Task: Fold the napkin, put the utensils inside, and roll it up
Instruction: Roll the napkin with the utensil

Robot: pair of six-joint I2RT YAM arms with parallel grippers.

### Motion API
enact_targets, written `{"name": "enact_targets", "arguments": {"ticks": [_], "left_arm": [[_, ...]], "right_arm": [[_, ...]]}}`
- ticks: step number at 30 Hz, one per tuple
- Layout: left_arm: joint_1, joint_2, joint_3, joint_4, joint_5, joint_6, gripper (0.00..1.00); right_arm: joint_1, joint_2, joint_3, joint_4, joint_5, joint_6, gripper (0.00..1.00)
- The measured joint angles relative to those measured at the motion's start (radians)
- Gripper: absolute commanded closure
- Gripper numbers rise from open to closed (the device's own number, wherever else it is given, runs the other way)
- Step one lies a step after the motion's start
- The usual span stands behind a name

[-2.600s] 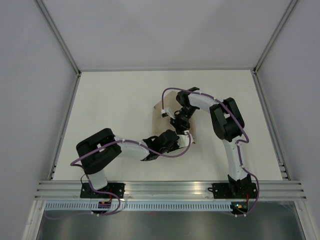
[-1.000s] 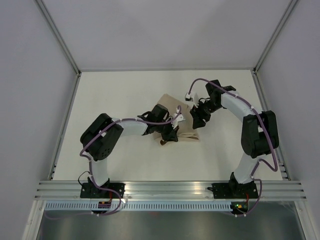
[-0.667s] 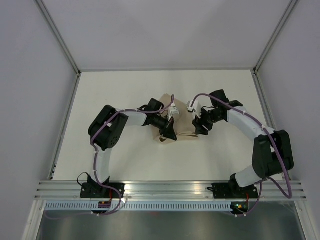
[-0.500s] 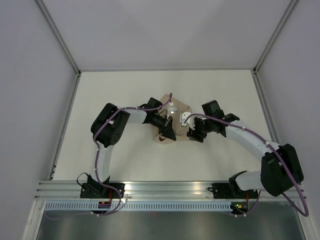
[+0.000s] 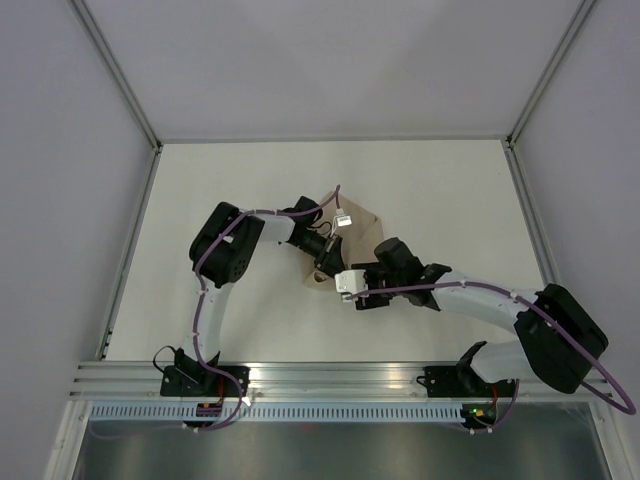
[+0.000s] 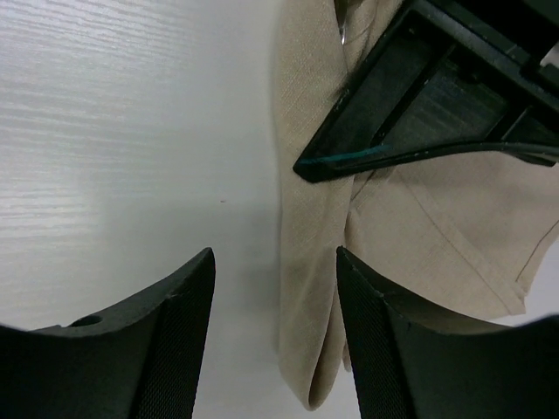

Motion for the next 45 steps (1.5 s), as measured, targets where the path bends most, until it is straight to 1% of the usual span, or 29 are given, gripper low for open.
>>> {"name": "enact_targets", "arguments": {"ticks": [5, 8, 17, 20, 23, 24, 26, 29, 34, 35, 37, 40, 45], "left_arm": [[0.001, 0.013, 0.017, -0.032, 0.009, -0.001, 0.98], [0.001, 0.018, 0.022, -0.045, 0.015, 0.000, 0.98], [0.001, 0.024, 0.024, -0.065, 0.028, 0.000, 0.98], [0.001, 0.025, 0.026, -0.075, 0.028, 0.000, 0.98], [0.003, 0.025, 0.027, -0.082, 0.028, 0.000, 0.98], [0.004, 0.025, 0.027, -0.084, 0.027, 0.000, 0.96], [0.006, 0.025, 0.027, -0.087, 0.027, 0.001, 0.91], [0.007, 0.024, 0.027, -0.091, 0.023, 0.001, 0.81], [0.008, 0.002, 0.024, -0.113, -0.019, 0.002, 0.64], [0.008, -0.012, 0.020, -0.119, -0.035, 0.002, 0.63], [0.008, -0.049, 0.010, -0.130, -0.080, 0.001, 0.60], [0.008, -0.106, -0.006, -0.115, -0.175, -0.004, 0.59], [0.018, -0.220, -0.034, -0.006, -0.373, -0.056, 0.58]], "right_arm": [[0.061, 0.044, -0.002, 0.070, 0.037, -0.012, 0.37], [0.086, 0.087, -0.002, 0.107, 0.060, -0.021, 0.39], [0.095, 0.192, 0.005, 0.260, 0.138, -0.056, 0.44], [0.096, 0.207, 0.013, 0.266, 0.146, -0.066, 0.54], [0.097, 0.214, 0.023, 0.246, 0.149, -0.068, 0.61], [0.097, 0.217, 0.027, 0.238, 0.149, -0.069, 0.62], [0.097, 0.223, 0.040, 0.214, 0.147, -0.072, 0.64], [0.097, 0.238, 0.079, 0.147, 0.141, -0.071, 0.74], [0.091, 0.293, 0.191, -0.010, 0.126, -0.057, 0.77], [0.090, 0.304, 0.215, -0.042, 0.126, -0.051, 0.78], [0.086, 0.327, 0.256, -0.096, 0.122, -0.036, 0.80], [0.085, 0.348, 0.297, -0.146, 0.122, -0.003, 0.80], [0.084, 0.377, 0.351, -0.212, 0.109, 0.078, 0.79]]}}
